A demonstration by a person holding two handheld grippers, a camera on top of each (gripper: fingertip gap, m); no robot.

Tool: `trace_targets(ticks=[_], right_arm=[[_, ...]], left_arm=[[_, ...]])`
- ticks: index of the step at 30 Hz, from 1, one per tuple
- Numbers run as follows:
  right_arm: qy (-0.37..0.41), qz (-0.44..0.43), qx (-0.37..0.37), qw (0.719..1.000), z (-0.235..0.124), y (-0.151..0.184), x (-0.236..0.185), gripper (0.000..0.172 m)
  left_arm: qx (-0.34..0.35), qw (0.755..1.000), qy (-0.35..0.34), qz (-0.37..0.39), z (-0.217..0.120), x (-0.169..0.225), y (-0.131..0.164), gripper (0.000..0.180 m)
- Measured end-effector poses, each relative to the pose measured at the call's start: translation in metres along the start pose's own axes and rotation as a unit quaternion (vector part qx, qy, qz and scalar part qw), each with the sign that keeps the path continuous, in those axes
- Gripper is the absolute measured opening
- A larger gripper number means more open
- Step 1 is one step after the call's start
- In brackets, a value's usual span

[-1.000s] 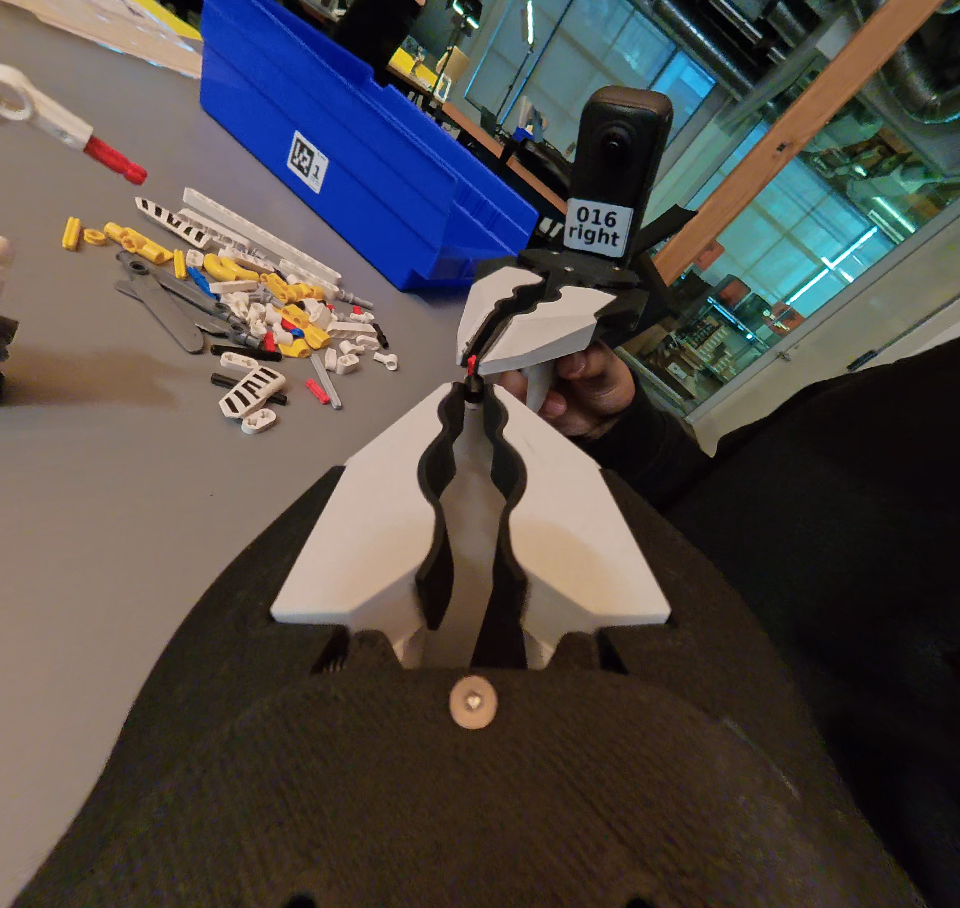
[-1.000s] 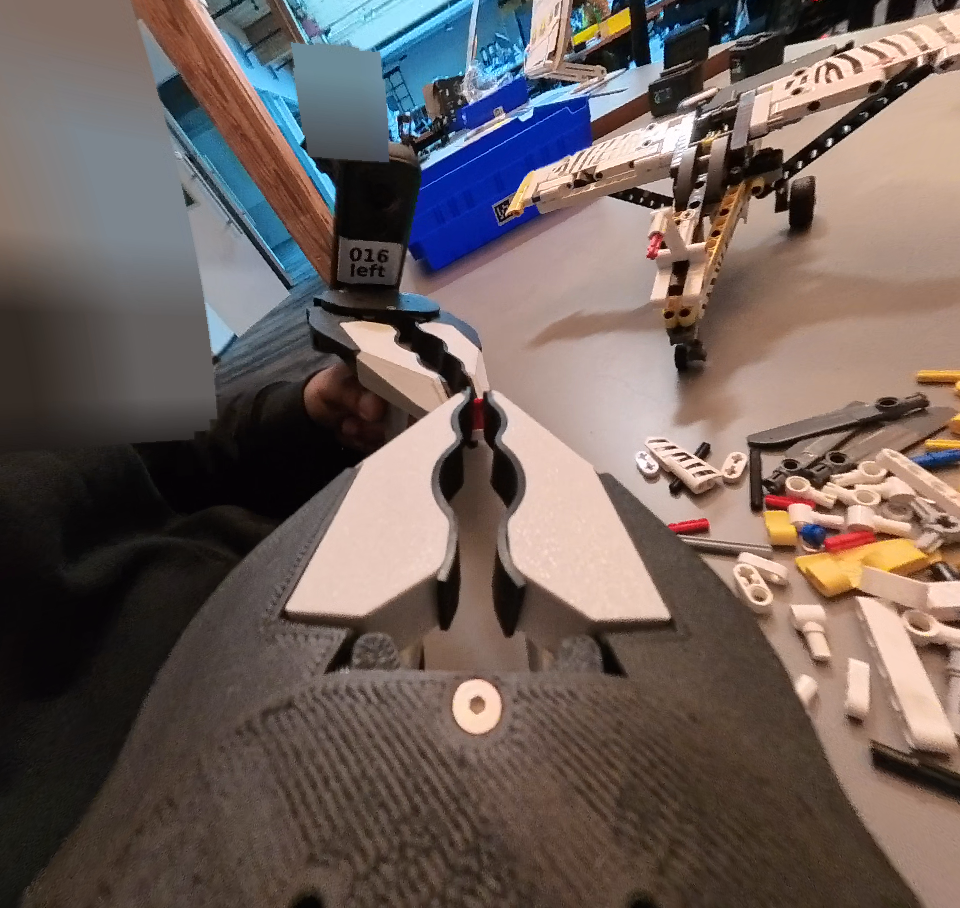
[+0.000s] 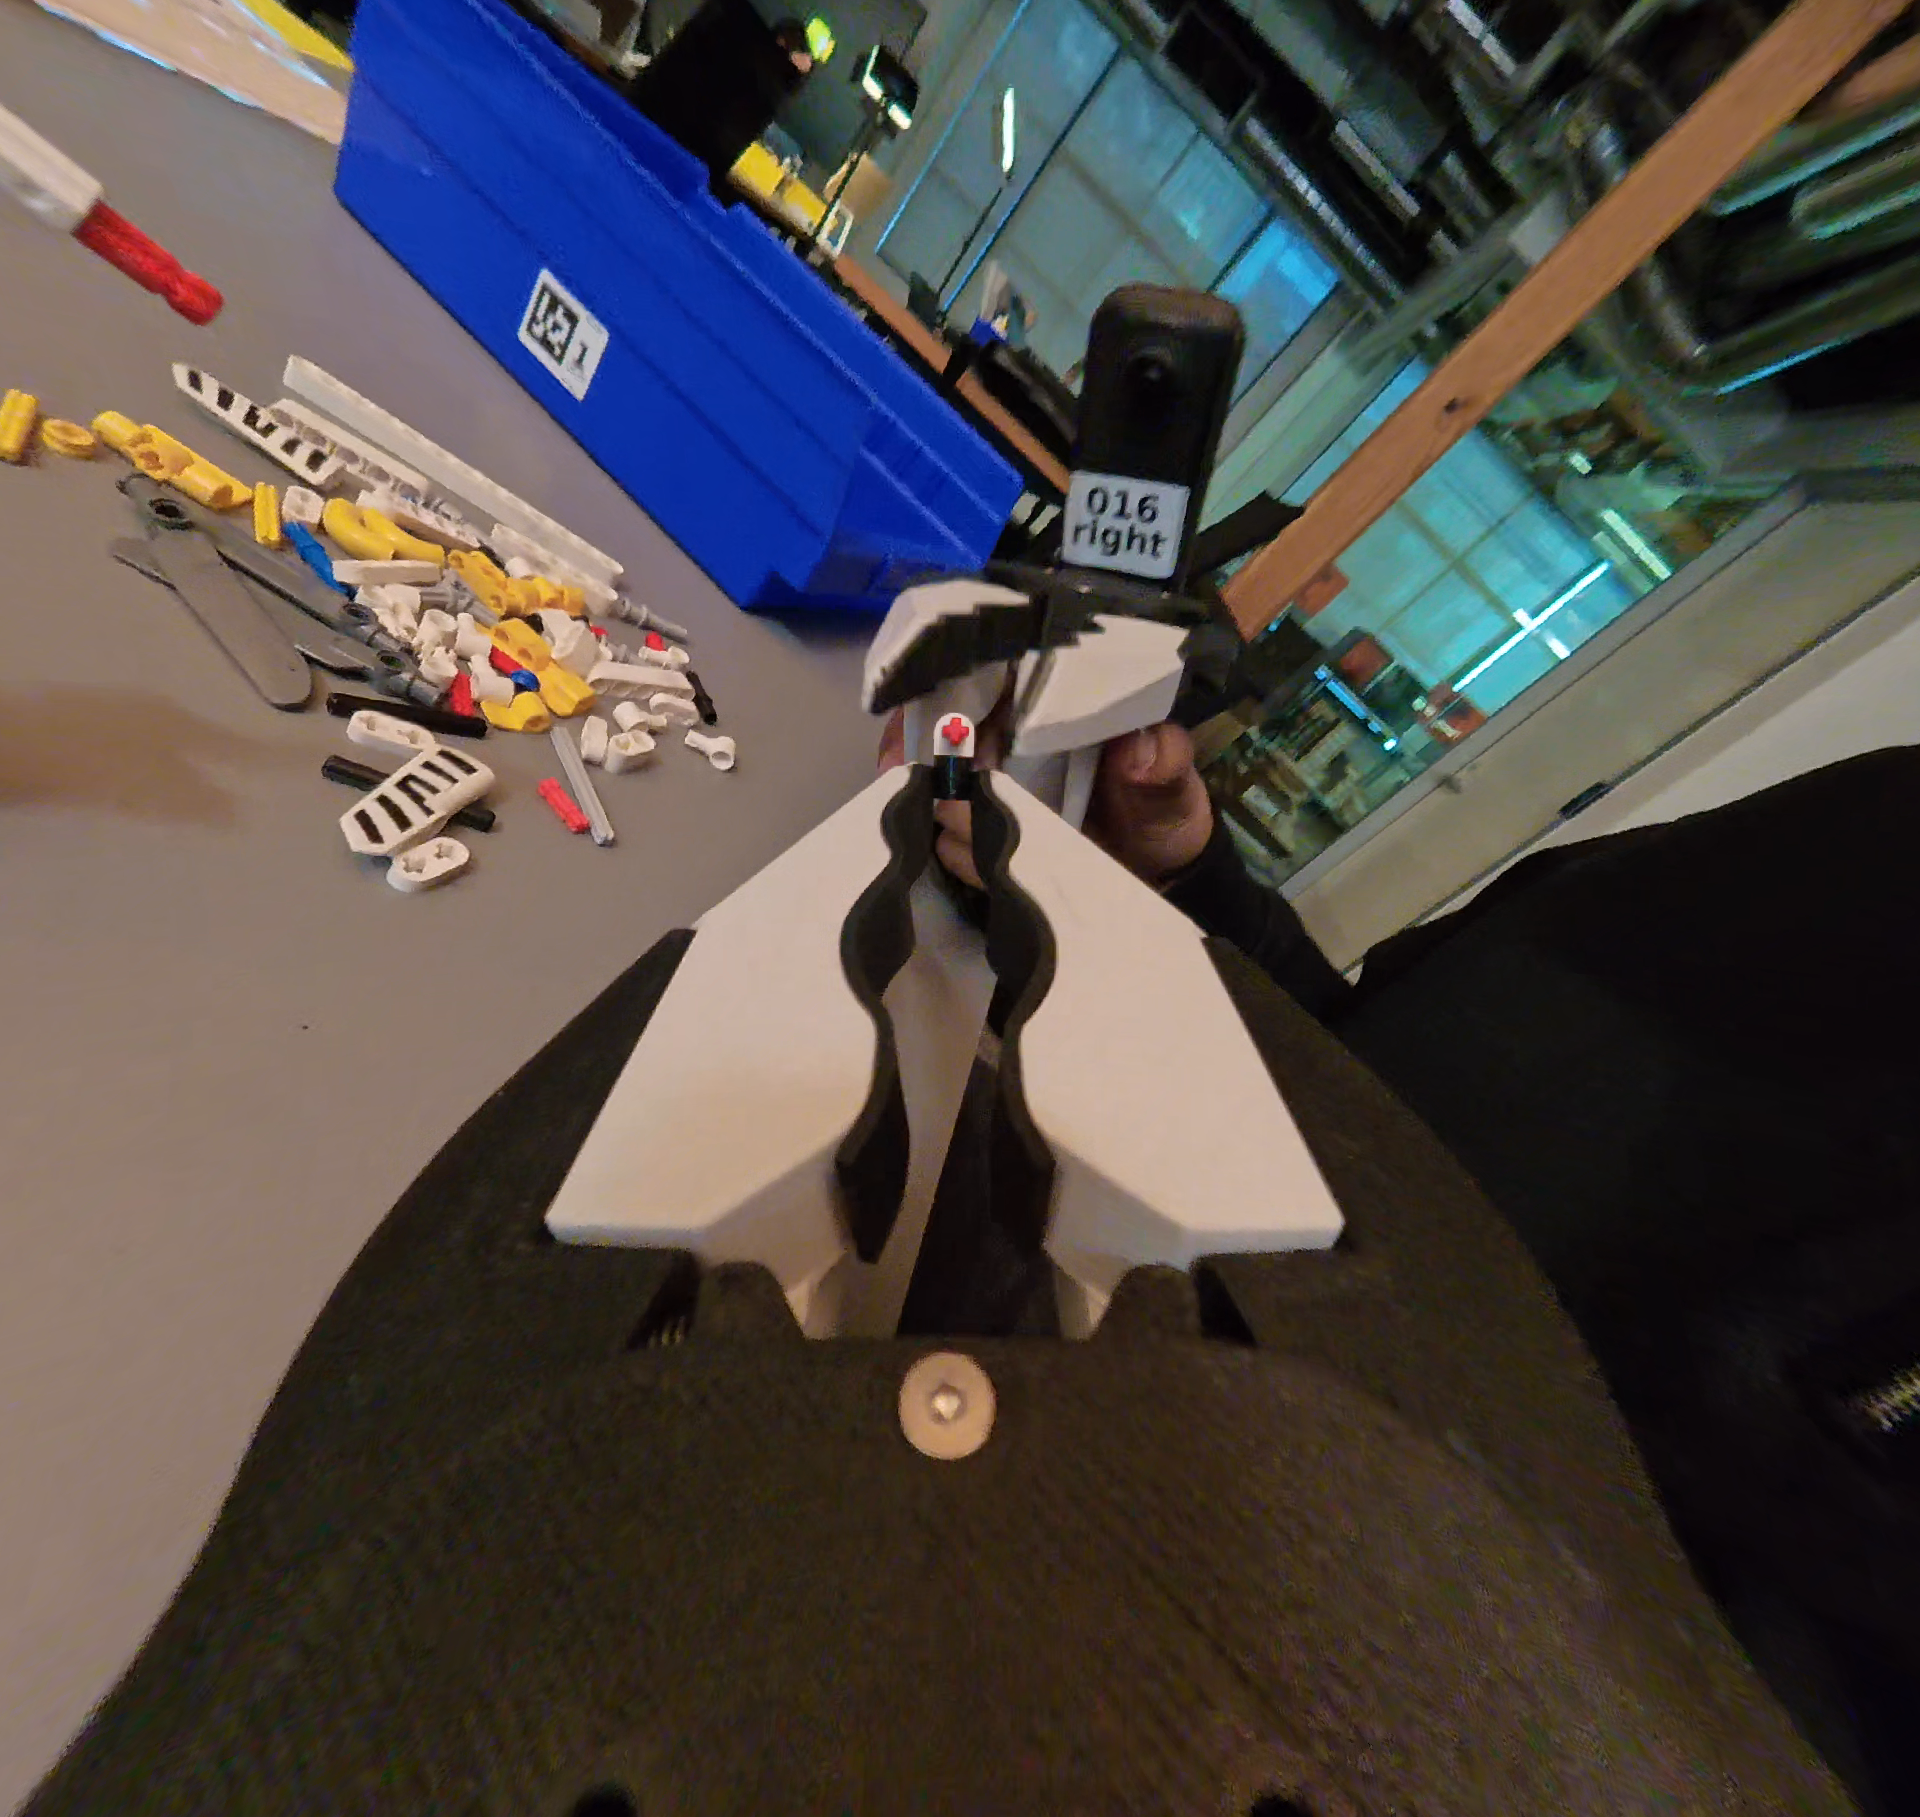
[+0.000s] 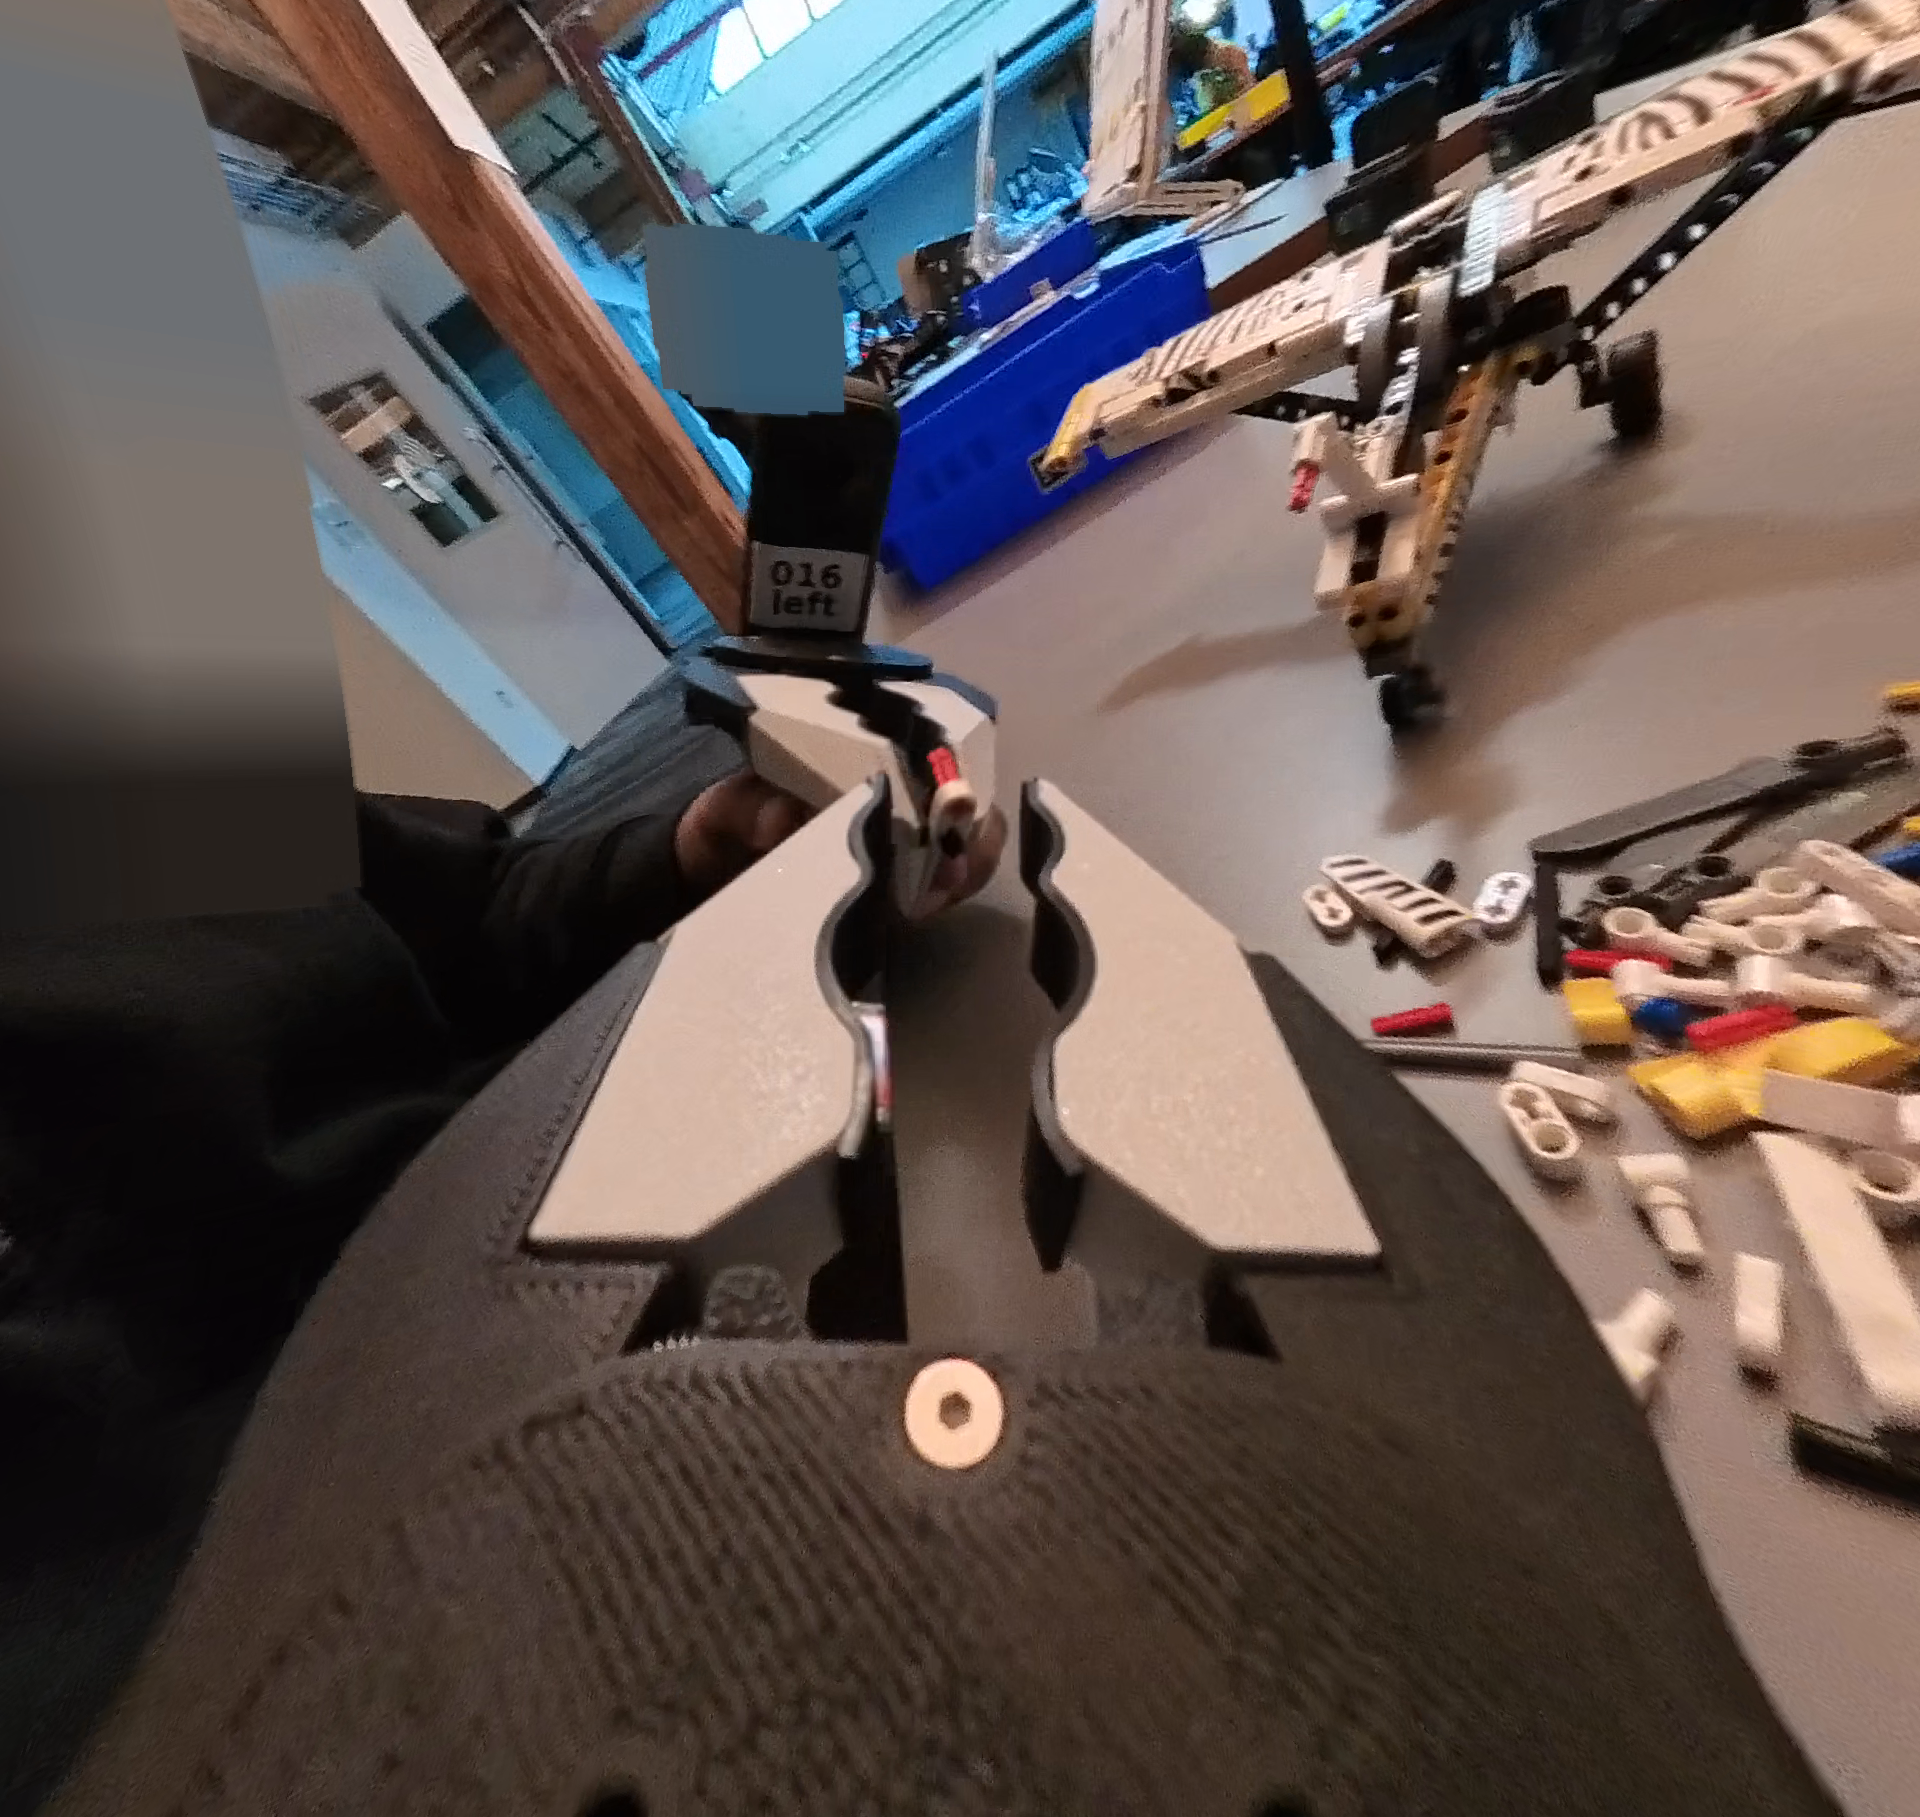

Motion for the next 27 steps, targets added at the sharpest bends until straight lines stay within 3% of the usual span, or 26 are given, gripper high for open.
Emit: trace_targets(ticks=[7,12,17,20,27], right_arm=[[-0.037,0.017,0.022,0.999,-0.001,-0.003,-0.008,0.005],[-0.043,0.016,0.024,0.999,0.0,-0.003,-0.01,0.004],[-0.009,-0.023,-0.026,0.999,-0.002,0.006,-0.006,0.004],[0.004,-0.052,-0.05,0.997,-0.002,0.008,-0.009,0.004],[-0.004,-0.064,-0.063,0.996,-0.003,0.011,-0.011,0.004]], left_arm=[[0.021,0.999,0.047,-0.001,-0.003,0.009,-0.005,0.004],[0.021,0.998,0.052,0.002,-0.003,0.01,-0.005,0.004],[0.052,0.998,0.038,0.0,-0.007,0.006,-0.013,0.022],[0.037,0.998,0.049,0.007,-0.006,0.01,-0.009,0.0],[0.007,0.998,0.049,0.028,-0.004,0.012,-0.002,0.005]])
Point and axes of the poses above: each gripper's, where its closed fingertips meet, z out along the fingers, y out of its underside, x = y × z across the jaws, the point moved 2 cm from there along -z, back along the fingers
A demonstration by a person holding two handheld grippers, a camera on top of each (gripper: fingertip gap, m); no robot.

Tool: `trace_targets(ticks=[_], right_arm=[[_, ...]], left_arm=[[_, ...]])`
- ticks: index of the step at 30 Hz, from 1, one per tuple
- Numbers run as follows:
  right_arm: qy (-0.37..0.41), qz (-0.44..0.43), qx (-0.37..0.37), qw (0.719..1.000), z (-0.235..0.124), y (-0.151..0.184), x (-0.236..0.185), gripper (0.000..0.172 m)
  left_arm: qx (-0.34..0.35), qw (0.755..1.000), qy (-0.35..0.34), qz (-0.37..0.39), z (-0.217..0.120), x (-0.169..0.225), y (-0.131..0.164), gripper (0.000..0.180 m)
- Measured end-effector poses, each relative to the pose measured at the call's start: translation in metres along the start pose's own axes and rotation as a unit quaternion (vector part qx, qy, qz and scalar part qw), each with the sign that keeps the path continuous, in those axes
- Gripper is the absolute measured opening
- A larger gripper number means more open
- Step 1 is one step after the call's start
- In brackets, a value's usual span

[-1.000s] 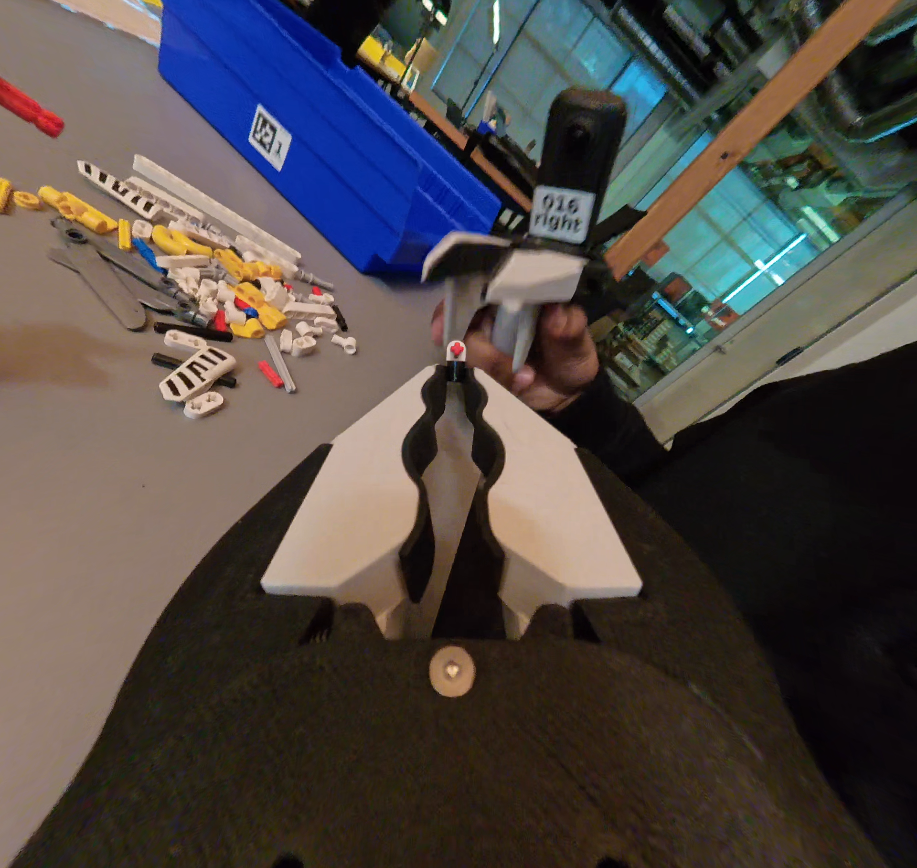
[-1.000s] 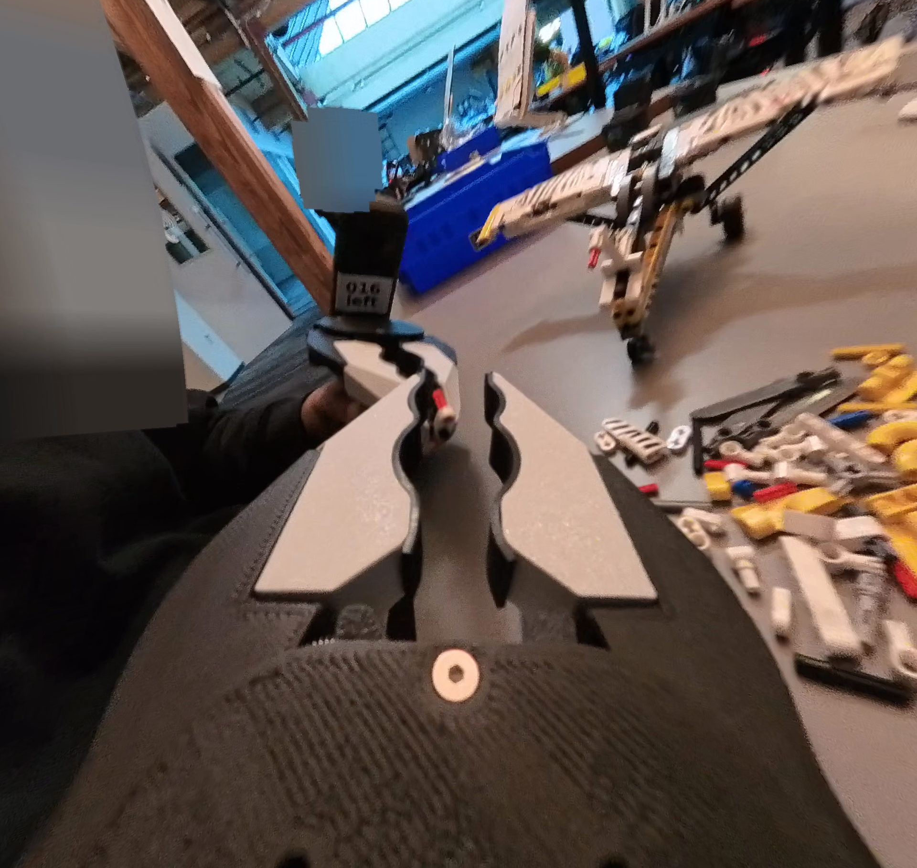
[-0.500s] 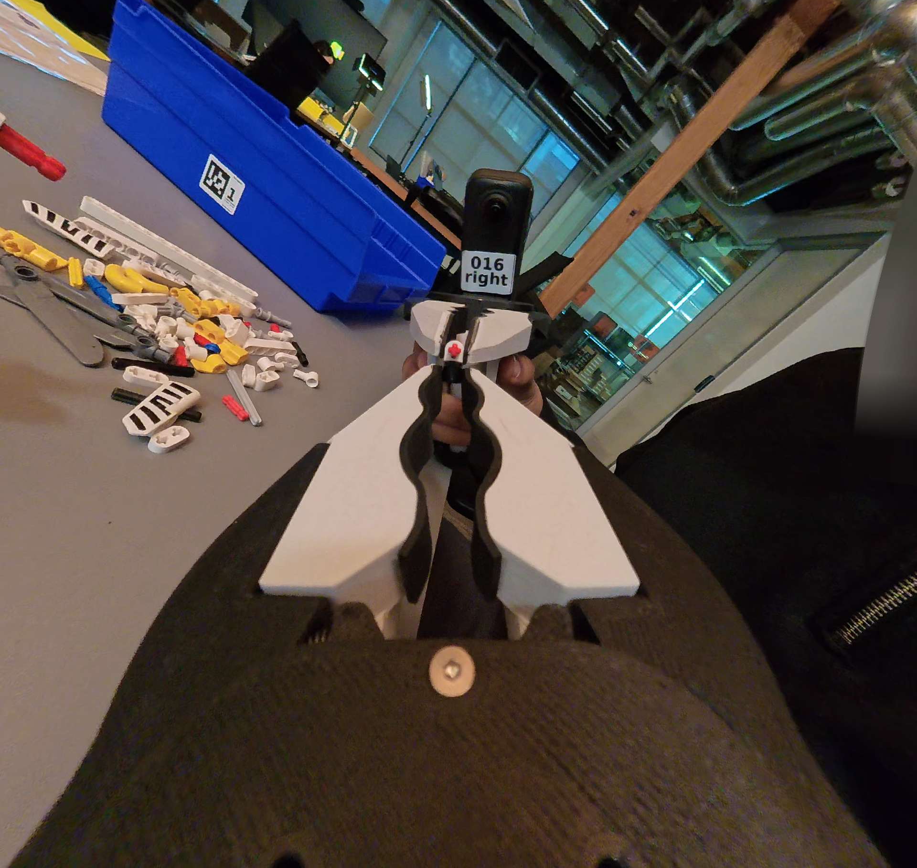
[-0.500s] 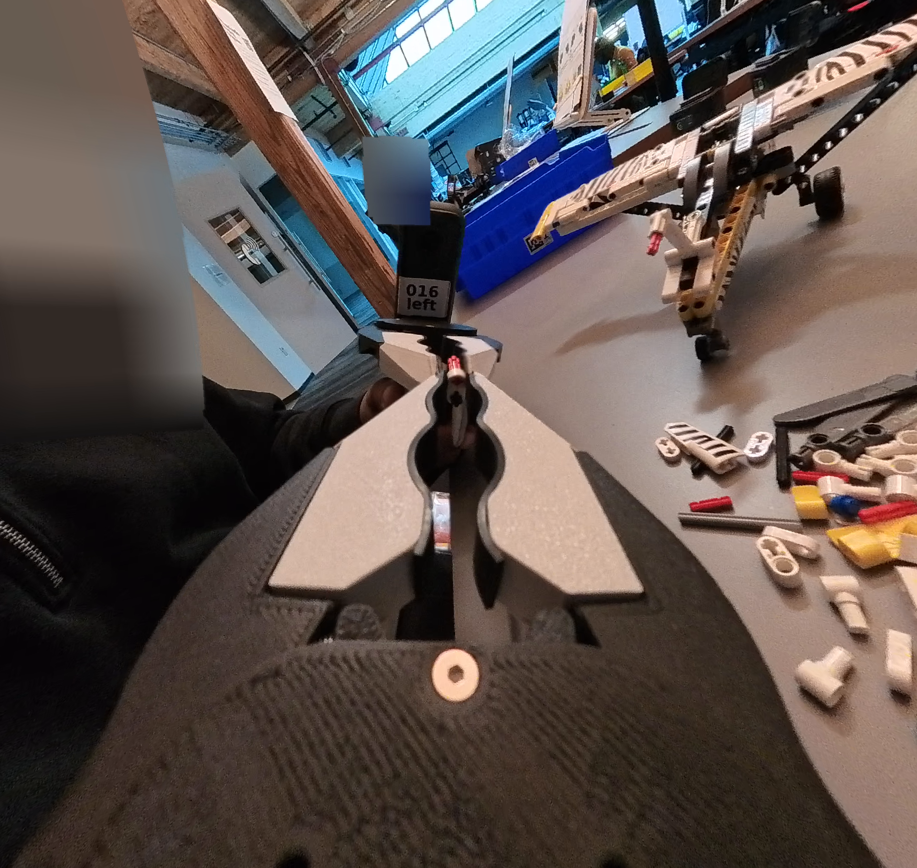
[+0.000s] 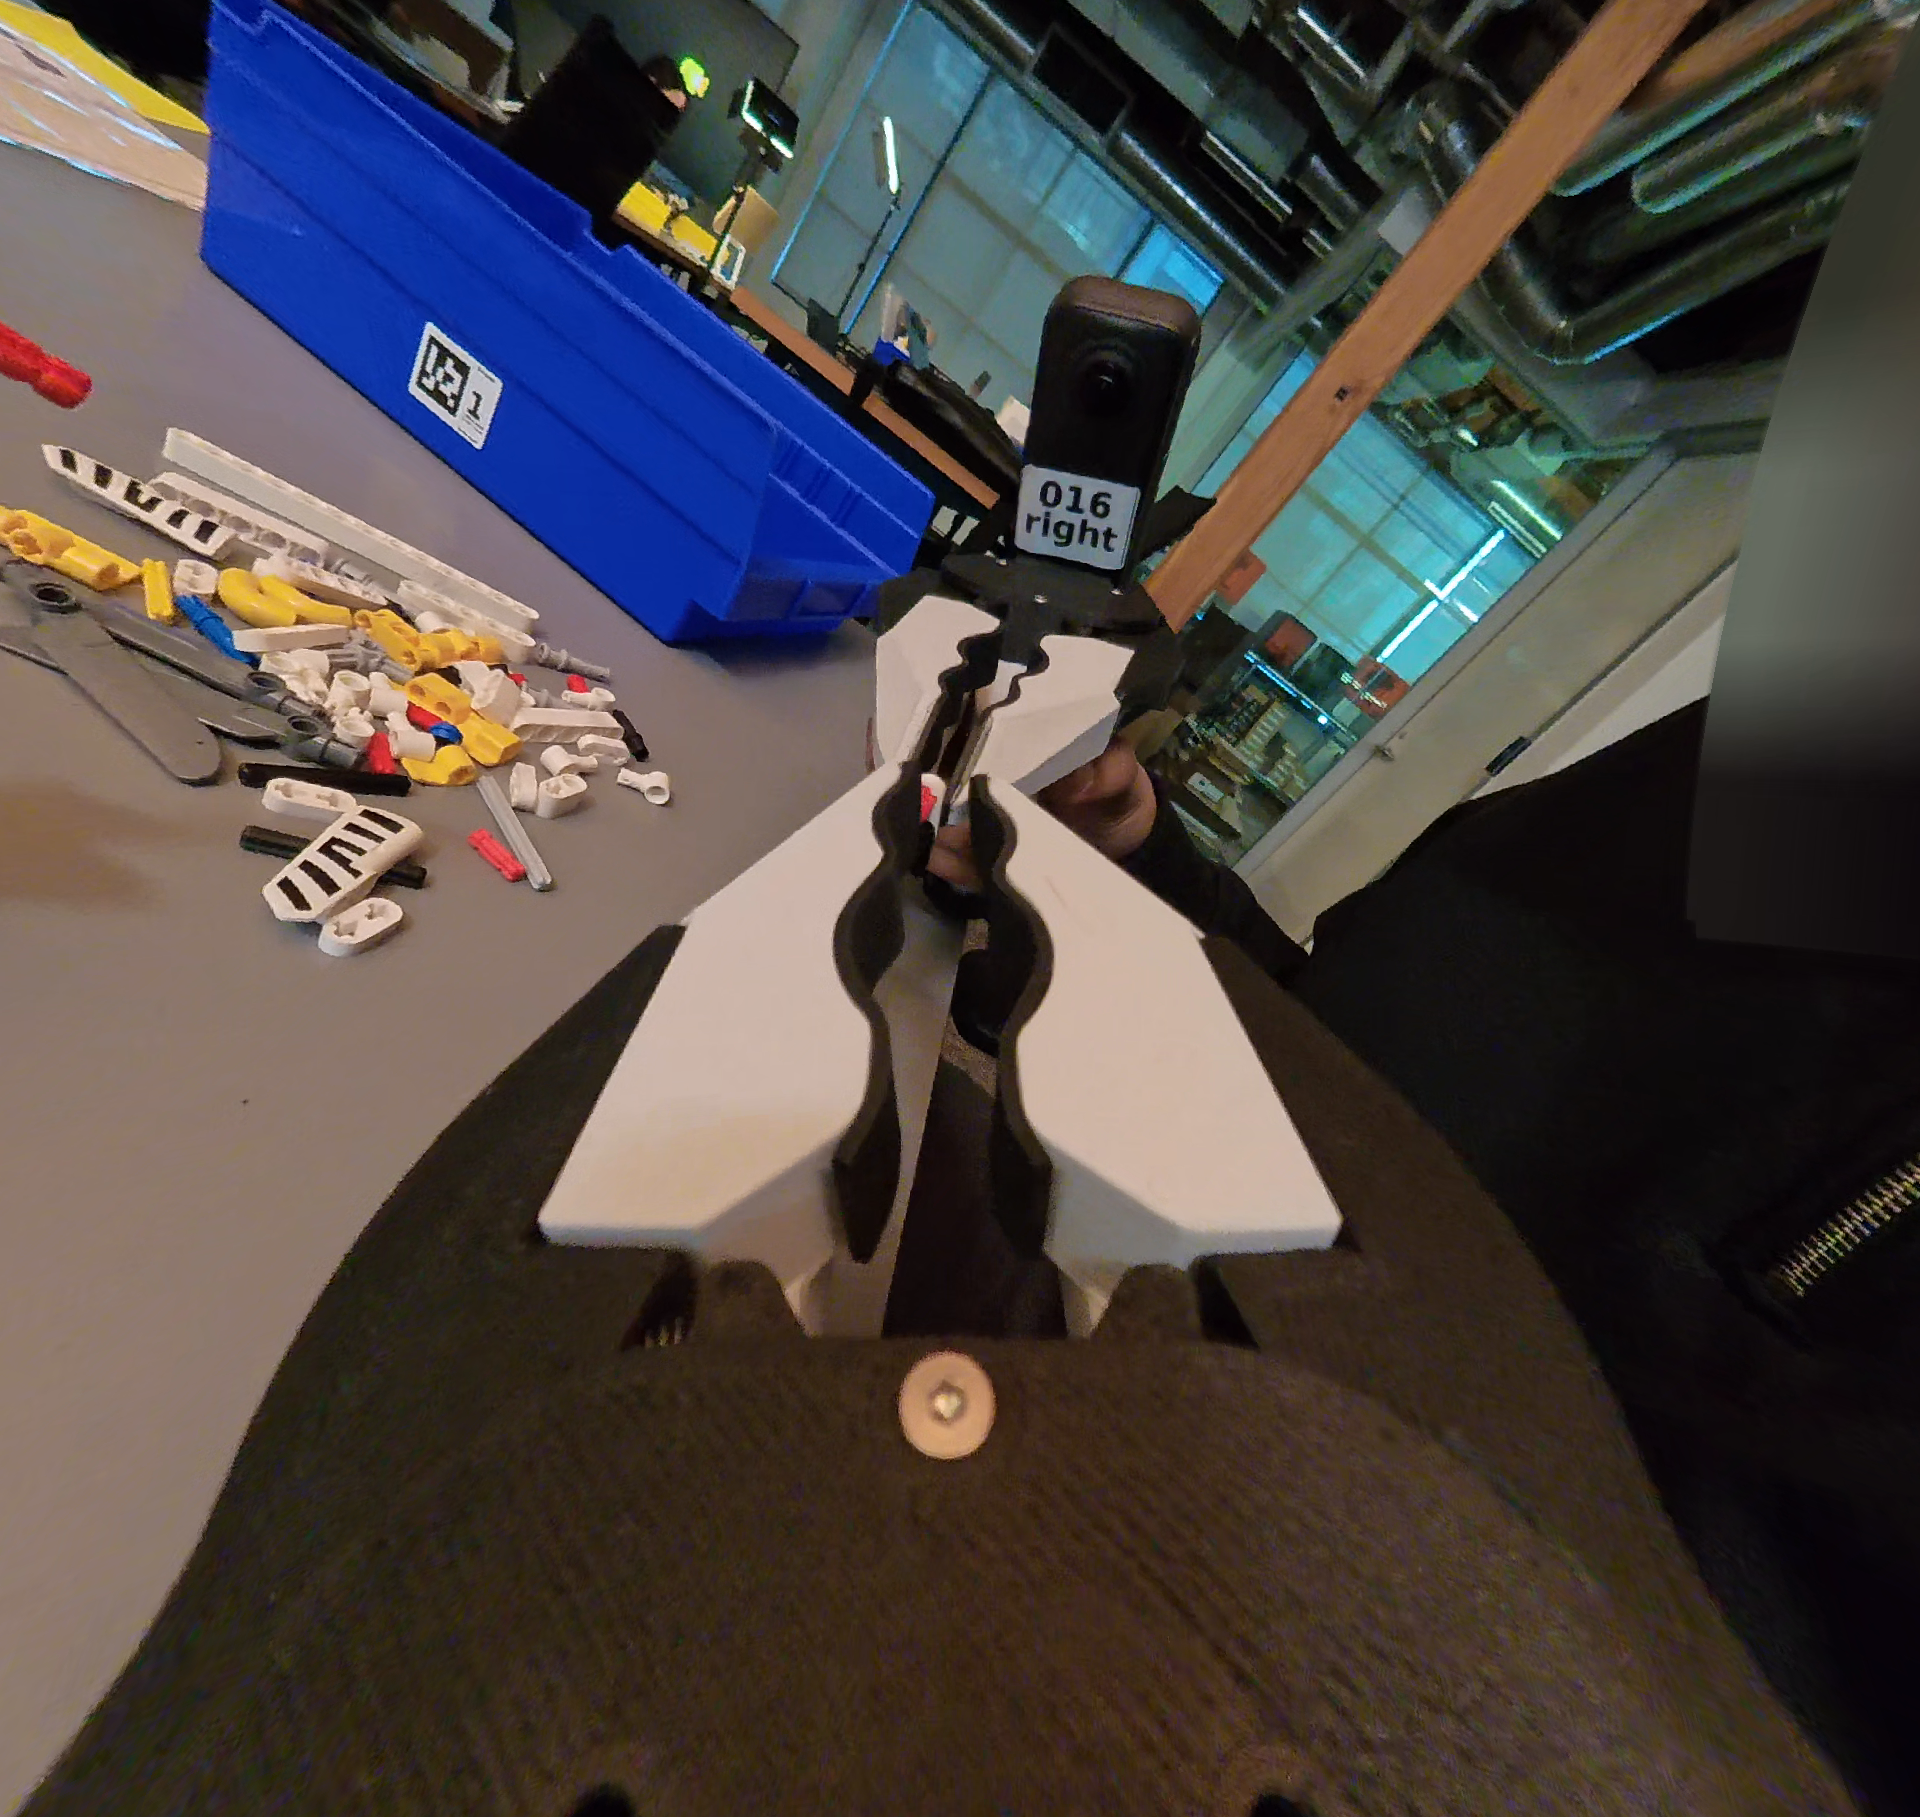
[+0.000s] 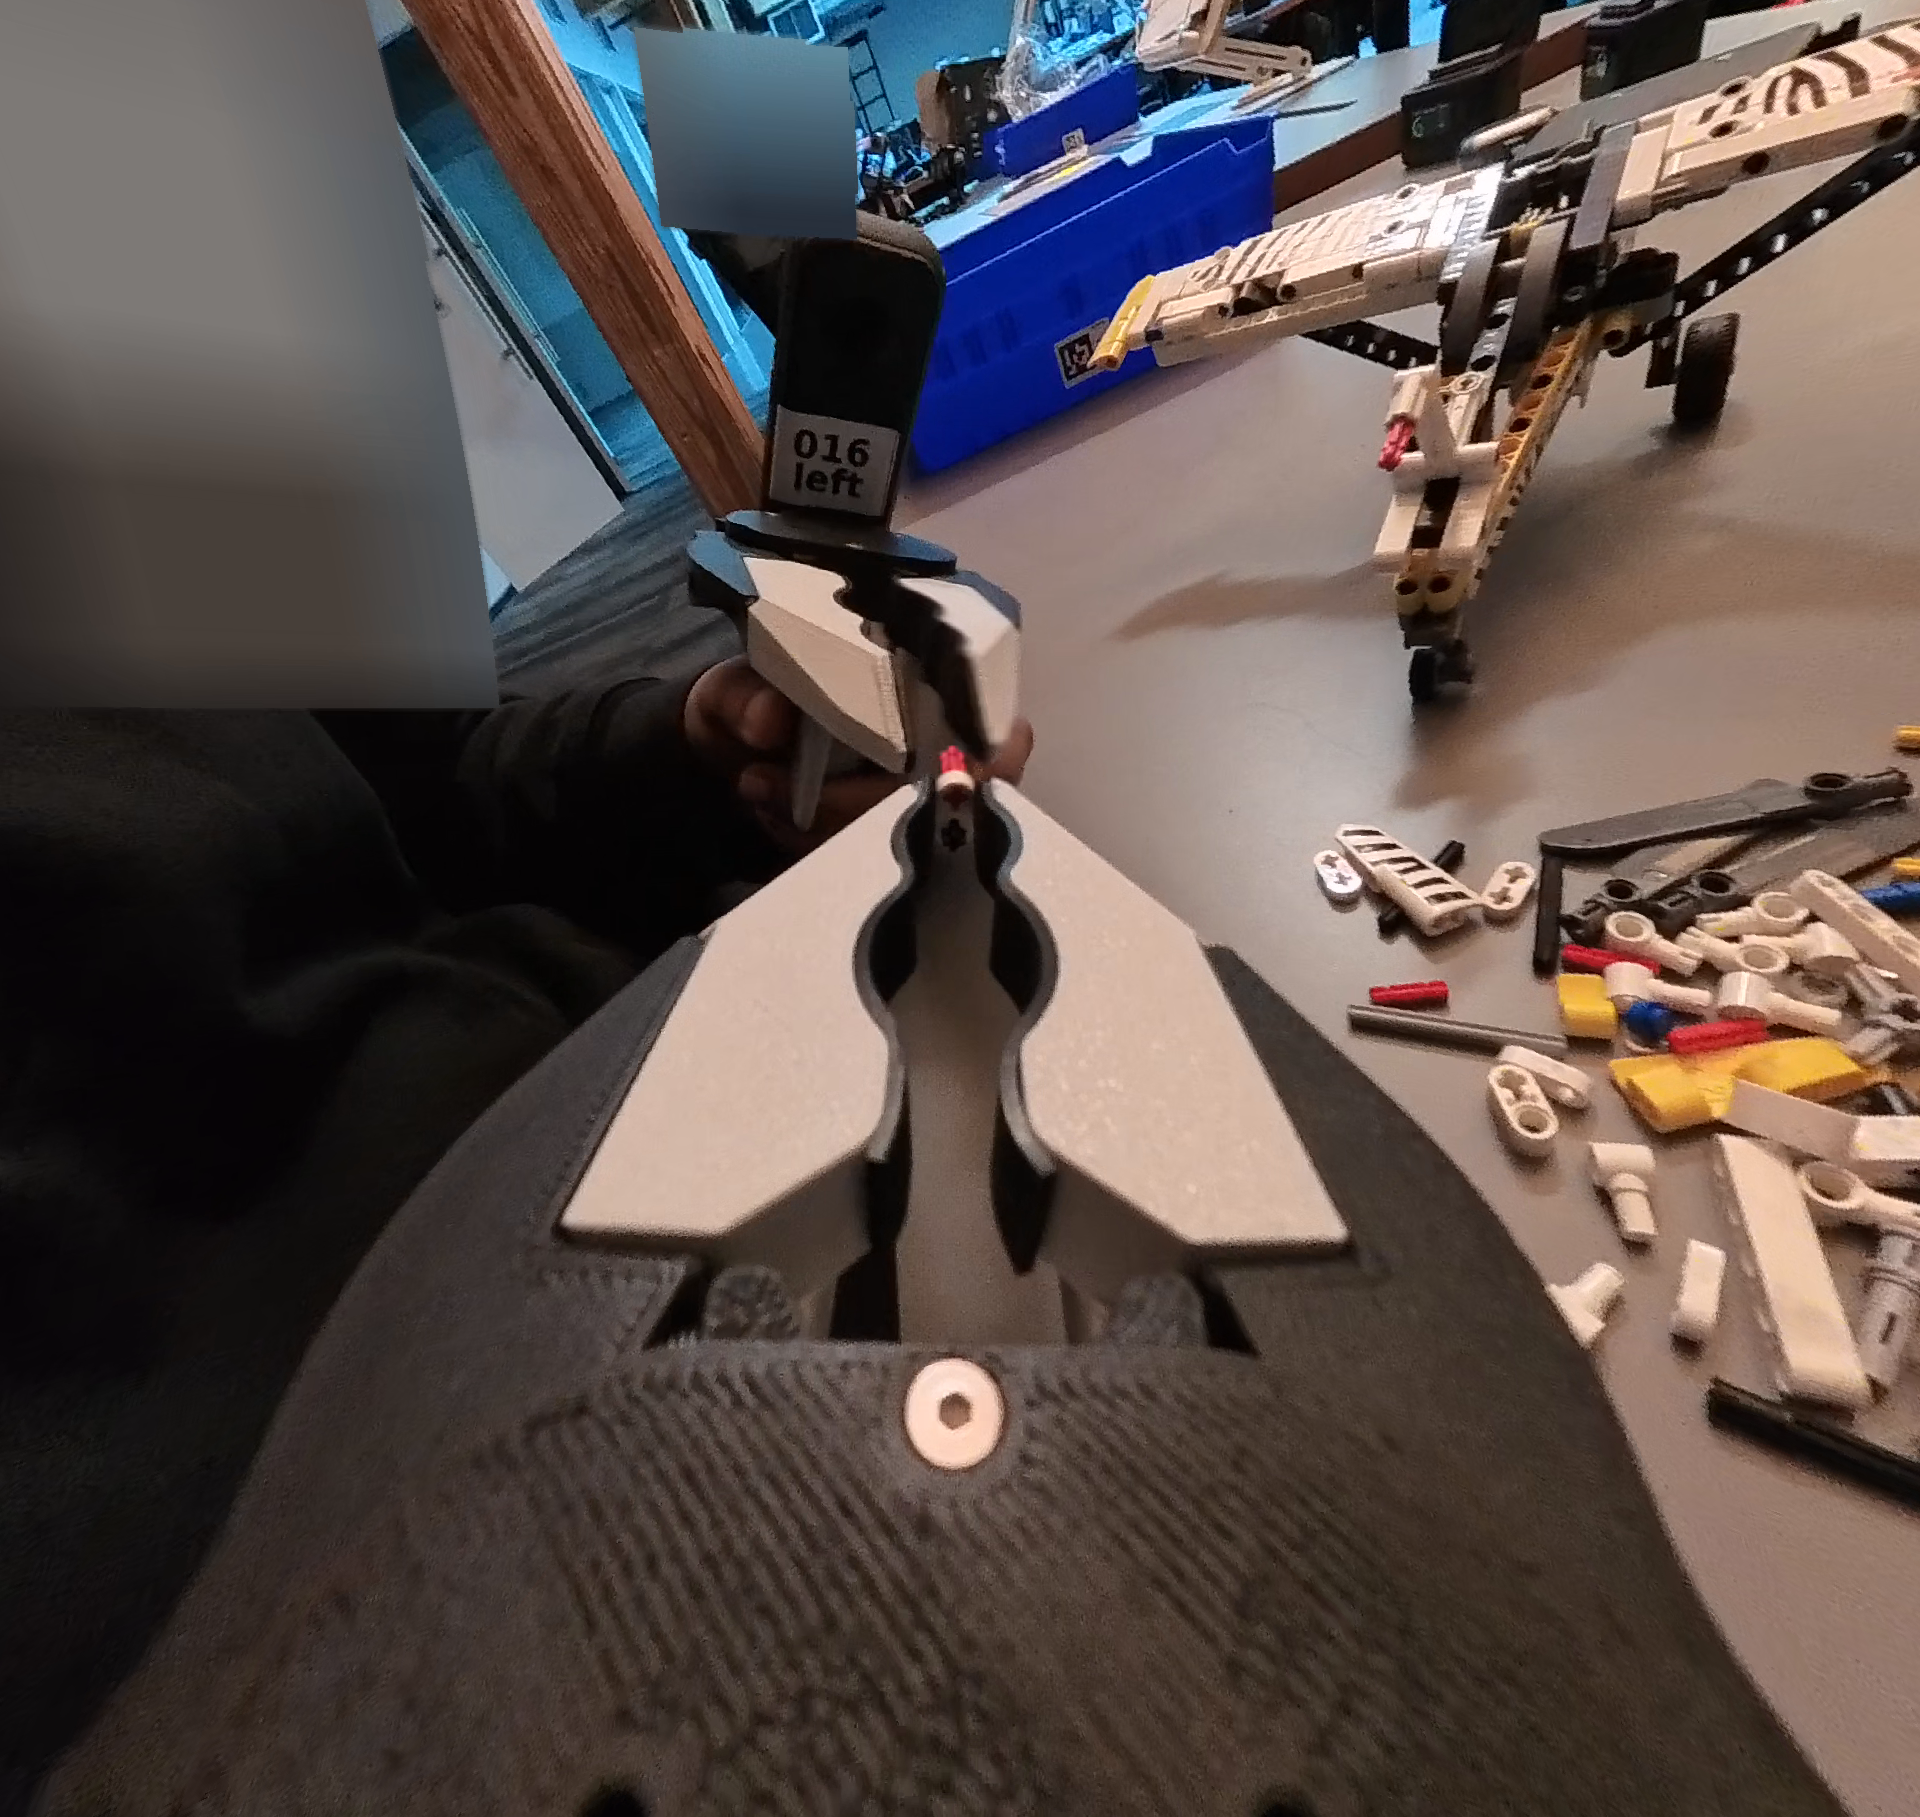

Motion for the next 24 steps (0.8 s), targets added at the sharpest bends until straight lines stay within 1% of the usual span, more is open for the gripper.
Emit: trace_targets(ticks=[2,3,5,8,13,18,24], right_arm=[[-0.013,0.003,0.007,1.0,-0.001,-0.002,-0.003,0.004],[-0.014,0.003,0.009,1.0,-0.001,-0.002,-0.004,0.004],[-0.016,0.001,0.009,1.0,-0.002,-0.003,-0.004,0.004],[-0.022,0.003,0.004,1.0,-0.002,0.0,-0.005,0.004],[-0.038,0.003,0.004,0.999,-0.003,0.0,-0.008,0.005],[-0.034,-0.02,0.042,0.998,-0.002,-0.006,-0.009,0.006],[-0.04,-0.035,0.07,0.996,-0.003,-0.012,-0.013,0.006]], left_arm=[[-0.002,1.0,-0.016,0.002,0.0,-0.004,0.0,0.014],[-0.001,1.0,-0.018,0.002,0.0,-0.004,0.0,0.015],[-0.009,1.0,-0.015,0.002,0.0,-0.004,0.001,0.013],[-0.023,1.0,0.003,0.006,0.001,0.001,0.005,0.001],[-0.031,0.999,0.019,0.007,0.001,0.005,0.007,0.001],[-0.016,1.0,0.025,-0.007,0.0,0.004,0.002,0.001],[0.009,0.997,0.049,-0.054,0.0,0.008,-0.002,0.001]])
Point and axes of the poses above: each gripper's, where its closed fingertips meet, z out along the fingers, y out of its underside, x = y × z across the jaws, the point moved 2 cm from there along -z, back along the fingers
